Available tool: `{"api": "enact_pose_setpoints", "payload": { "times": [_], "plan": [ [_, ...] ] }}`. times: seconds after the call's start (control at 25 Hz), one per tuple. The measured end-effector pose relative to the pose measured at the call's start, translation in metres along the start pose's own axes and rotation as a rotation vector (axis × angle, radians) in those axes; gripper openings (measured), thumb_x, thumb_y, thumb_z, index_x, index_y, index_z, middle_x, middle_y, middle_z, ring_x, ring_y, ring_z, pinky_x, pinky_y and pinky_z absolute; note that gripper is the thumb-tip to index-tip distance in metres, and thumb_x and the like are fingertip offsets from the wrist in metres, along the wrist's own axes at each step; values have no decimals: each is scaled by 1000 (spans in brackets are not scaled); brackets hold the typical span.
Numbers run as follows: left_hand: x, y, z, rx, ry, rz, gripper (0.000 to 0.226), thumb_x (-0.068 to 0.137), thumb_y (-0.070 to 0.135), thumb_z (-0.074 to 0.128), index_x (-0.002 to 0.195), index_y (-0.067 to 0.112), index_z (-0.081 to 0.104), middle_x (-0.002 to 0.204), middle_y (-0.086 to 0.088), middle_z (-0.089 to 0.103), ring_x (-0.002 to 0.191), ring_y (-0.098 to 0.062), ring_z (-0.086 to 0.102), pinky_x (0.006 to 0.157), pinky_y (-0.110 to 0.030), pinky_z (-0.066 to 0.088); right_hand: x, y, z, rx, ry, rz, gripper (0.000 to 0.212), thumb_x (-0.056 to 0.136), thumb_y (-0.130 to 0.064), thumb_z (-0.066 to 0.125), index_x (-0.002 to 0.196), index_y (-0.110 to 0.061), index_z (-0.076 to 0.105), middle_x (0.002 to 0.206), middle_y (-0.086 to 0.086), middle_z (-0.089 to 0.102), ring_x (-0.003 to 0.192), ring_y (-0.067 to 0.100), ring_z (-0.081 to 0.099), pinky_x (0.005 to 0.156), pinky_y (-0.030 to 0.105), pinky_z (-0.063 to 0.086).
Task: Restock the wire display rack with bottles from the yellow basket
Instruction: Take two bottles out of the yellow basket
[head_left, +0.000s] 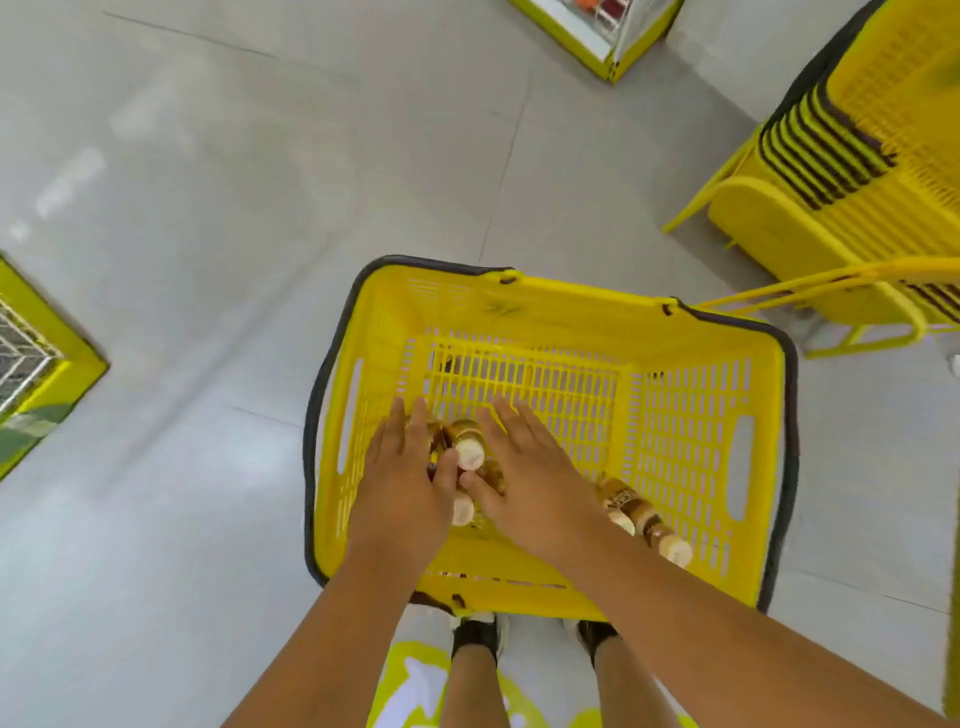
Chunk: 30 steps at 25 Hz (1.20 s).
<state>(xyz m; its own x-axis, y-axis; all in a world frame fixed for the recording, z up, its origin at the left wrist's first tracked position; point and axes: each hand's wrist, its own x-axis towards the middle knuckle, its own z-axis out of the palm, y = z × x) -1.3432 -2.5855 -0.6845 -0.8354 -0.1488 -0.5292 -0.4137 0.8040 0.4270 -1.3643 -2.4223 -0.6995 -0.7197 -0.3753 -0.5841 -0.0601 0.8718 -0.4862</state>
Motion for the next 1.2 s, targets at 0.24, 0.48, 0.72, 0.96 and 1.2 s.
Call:
{"api": "enact_pose_setpoints", "payload": {
  "times": [0.24, 0.48, 0.72, 0.96, 1.2],
  "plan": [
    [21, -13, 6, -172, -12, -98, 72, 99, 25, 62, 159, 32, 24, 149, -1, 53, 132, -23, 53, 95, -24, 39, 29, 2, 23, 147, 5, -6, 79, 101, -52, 54, 164, -25, 16, 172, -4, 15, 159, 19, 8, 126, 36, 17],
    [45, -15, 10, -279, 8, -118, 54, 90, 23, 76, 139, 19, 53, 117, 8, 63, 111, -12, 58, 86, -21, 40, 47, 5, 31, 608, 159, 168, 55, 94, -41, 72, 144, -28, 53, 144, -6, 61, 131, 16, 56, 104, 32, 49],
    [61, -11, 10, -417, 74, -150, 34, 86, 21, 80, 117, 24, 66, 105, 9, 69, 99, -12, 62, 75, -8, 45, 55, 10, 32, 822, 187, 276, 50, 88, -36, 80, 134, -30, 62, 129, -11, 69, 118, 10, 61, 82, 13, 43],
    [34, 14, -14, -557, 66, -138, 29, 82, 26, 84, 100, 42, 67, 89, 26, 72, 88, 15, 62, 72, -5, 44, 29, 12, -3, 840, 325, 282, 44, 82, -38, 85, 123, -36, 71, 124, -12, 71, 115, 9, 62, 92, 21, 48],
    [-22, 93, -109, -650, 140, -23, 34, 75, 30, 87, 104, 38, 71, 90, 29, 70, 89, 5, 66, 78, -19, 51, -48, -20, -111, 853, 511, 176, 46, 71, -46, 87, 114, -40, 71, 113, -16, 74, 109, 8, 67, 98, 42, 55]
  ]
}}
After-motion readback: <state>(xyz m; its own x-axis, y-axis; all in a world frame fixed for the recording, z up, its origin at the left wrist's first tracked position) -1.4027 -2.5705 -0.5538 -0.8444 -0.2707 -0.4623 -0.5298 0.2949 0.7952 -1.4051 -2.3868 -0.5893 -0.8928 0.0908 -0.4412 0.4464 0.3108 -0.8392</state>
